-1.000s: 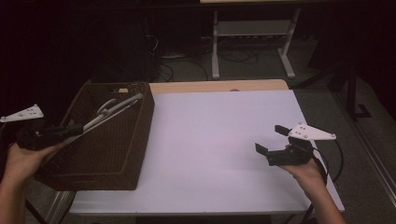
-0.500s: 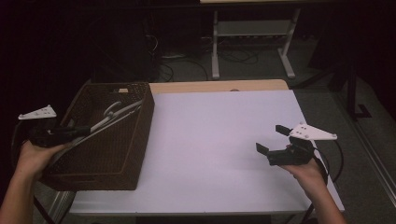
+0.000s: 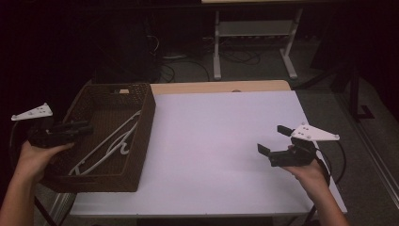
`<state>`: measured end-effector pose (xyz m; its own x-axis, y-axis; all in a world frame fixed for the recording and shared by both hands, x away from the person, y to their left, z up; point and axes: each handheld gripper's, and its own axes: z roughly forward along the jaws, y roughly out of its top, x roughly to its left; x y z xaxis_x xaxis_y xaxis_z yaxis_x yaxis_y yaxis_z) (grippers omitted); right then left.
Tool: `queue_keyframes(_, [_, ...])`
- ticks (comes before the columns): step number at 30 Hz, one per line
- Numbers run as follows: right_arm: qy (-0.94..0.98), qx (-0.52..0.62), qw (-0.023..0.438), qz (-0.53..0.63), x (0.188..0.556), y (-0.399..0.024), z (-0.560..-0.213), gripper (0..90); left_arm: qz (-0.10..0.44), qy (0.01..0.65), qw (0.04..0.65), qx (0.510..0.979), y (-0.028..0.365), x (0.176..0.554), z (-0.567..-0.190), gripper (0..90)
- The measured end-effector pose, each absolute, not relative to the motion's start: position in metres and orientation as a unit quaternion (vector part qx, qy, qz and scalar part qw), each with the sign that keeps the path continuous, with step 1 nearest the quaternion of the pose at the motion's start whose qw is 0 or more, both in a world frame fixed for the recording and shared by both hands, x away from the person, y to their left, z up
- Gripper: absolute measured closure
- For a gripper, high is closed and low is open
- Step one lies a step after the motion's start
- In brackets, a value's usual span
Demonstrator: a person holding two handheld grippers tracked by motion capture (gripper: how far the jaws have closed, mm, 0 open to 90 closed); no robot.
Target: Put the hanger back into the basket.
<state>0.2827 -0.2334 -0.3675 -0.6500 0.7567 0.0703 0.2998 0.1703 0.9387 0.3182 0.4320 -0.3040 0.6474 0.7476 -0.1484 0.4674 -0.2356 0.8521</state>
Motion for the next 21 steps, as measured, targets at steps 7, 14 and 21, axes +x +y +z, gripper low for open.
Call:
queue_keyframes(7, [0.734, 0.354, 0.211, 0.540, 0.281, -0.230, -0.361, 0.3, 0.150, 0.371, 0.507, 0.764, 0.397, 0.316, -0.290, 35.4])
queue_keyframes(14, [0.729, 0.346, 0.216, 0.550, 0.281, -0.229, -0.355, 0.3, 0.155, 0.353, 0.523, 0.760, 0.363, 0.313, -0.285, 21.7])
queue_keyframes(21, [0.720, 0.341, 0.209, 0.566, 0.279, -0.227, -0.346, 0.3, 0.159, 0.334, 0.536, 0.759, 0.337, 0.309, -0.284, 13.5])
